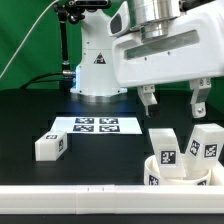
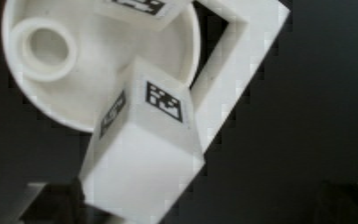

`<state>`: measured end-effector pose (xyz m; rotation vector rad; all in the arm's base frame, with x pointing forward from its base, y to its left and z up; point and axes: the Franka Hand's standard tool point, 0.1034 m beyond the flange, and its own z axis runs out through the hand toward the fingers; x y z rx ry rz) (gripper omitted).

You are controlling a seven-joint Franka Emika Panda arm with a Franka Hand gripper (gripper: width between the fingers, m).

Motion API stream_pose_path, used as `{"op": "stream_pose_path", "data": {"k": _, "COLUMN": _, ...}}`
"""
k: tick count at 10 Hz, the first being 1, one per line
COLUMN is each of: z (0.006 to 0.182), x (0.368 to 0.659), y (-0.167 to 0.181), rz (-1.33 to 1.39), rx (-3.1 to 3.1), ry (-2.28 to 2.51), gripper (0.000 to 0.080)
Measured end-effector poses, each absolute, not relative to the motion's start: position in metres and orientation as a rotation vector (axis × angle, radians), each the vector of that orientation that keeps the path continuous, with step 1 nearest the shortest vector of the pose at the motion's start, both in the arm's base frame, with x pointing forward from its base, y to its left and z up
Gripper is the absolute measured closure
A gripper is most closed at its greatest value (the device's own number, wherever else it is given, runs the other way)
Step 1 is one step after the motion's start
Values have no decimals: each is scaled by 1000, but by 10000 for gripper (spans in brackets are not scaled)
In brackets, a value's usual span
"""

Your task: Assemble stool

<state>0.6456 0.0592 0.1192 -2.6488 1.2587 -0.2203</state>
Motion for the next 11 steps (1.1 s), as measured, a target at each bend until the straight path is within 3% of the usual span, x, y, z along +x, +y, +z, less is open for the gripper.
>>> {"op": "stream_pose_path", "data": {"k": 4, "z": 117, "x": 648, "y": 66, "rz": -282, "rx": -2926, "ry": 568, "gripper": 151}}
{"op": "stream_pose_path", "data": {"k": 8, "z": 115, "x": 648, "y": 61, "rz": -297, "rx": -3015, "ry": 187, "gripper": 151}}
{"op": "stream_pose_path", "data": {"k": 11, "z": 113, "x": 645, "y": 69, "rz": -292, "rx": -3072, "ry": -443, "gripper": 151}}
